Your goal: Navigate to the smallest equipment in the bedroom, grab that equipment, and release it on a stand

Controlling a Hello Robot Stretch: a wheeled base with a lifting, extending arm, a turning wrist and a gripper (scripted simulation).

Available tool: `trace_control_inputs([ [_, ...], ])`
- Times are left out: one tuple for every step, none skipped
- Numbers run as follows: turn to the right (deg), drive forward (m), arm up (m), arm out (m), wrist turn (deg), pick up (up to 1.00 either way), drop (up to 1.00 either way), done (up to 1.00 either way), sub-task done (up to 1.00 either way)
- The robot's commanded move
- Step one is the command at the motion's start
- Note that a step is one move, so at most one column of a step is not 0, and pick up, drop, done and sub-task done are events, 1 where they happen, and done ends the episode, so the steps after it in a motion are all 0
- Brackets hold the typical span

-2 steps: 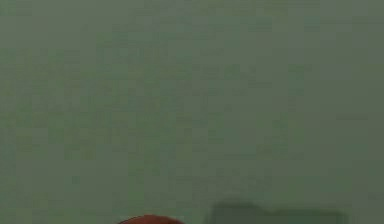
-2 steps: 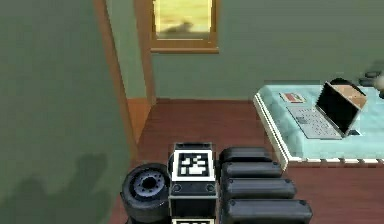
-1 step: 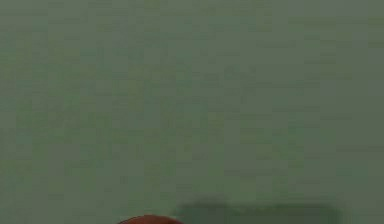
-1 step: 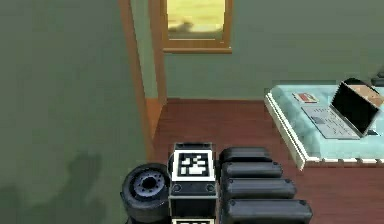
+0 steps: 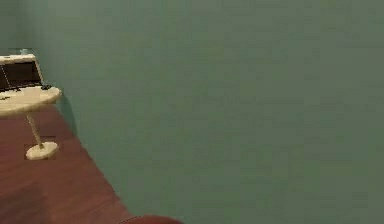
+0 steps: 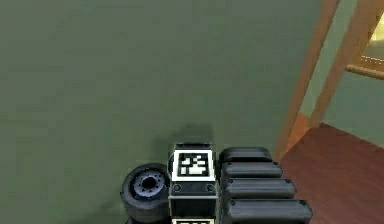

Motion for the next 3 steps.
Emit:
trace_control_inputs([
  [-42.0,0.00,0.00,0.00,0.0,0.00,0.00,0.00,0.00],
  [0.0,1.00,0.00,0.00,0.0,0.00,0.00,0.00,0.00],
  [-3.0,0.00,0.00,0.00,0.0,0.00,0.00,0.00,0.00],
])
